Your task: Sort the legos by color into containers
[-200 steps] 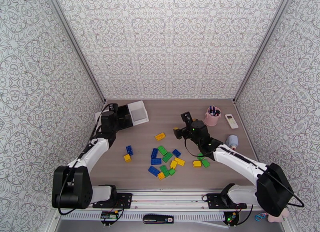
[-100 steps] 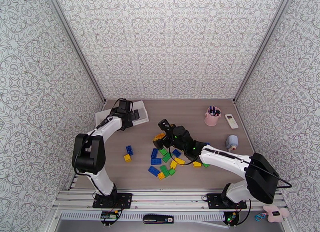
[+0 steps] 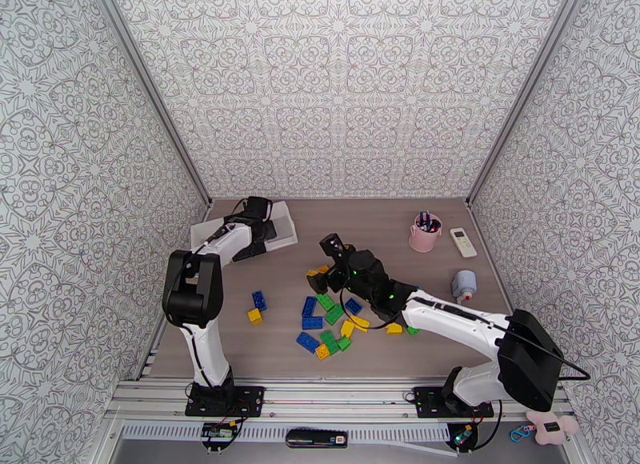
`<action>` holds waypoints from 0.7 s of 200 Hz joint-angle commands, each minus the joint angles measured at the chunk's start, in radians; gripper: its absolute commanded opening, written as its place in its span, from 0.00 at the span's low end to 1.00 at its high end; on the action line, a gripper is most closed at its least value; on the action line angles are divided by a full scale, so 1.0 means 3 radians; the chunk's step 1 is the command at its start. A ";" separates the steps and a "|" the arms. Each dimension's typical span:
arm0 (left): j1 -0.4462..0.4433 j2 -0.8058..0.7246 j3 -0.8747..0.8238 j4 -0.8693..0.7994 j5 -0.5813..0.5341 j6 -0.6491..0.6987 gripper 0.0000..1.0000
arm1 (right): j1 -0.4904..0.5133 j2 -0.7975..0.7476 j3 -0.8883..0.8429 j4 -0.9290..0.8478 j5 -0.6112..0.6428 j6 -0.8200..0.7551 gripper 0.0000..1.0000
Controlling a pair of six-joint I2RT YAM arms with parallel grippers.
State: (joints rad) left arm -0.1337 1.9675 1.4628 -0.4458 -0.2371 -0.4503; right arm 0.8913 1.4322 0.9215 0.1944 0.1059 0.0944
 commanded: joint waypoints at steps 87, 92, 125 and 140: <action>-0.0007 0.0018 0.0006 -0.0034 0.0141 -0.0007 0.21 | 0.0033 -0.0022 -0.0011 0.0047 0.0199 0.0164 1.00; -0.0012 0.0015 0.0007 -0.0034 0.0145 -0.0002 0.20 | 0.0031 -0.0028 -0.0018 0.0052 0.0208 0.0169 1.00; -0.0122 0.0006 0.0041 -0.0035 0.0197 0.0003 0.19 | 0.0029 -0.0092 -0.0129 0.0164 0.0350 0.0234 1.00; -0.0214 0.0008 0.0081 -0.0058 0.0202 0.0003 0.19 | 0.0031 -0.0129 -0.0194 0.0219 0.0453 0.0274 1.00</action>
State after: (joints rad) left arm -0.1459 1.9678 1.4628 -0.4450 -0.2256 -0.4599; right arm 0.8944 1.4273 0.9031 0.2230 0.1764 0.1432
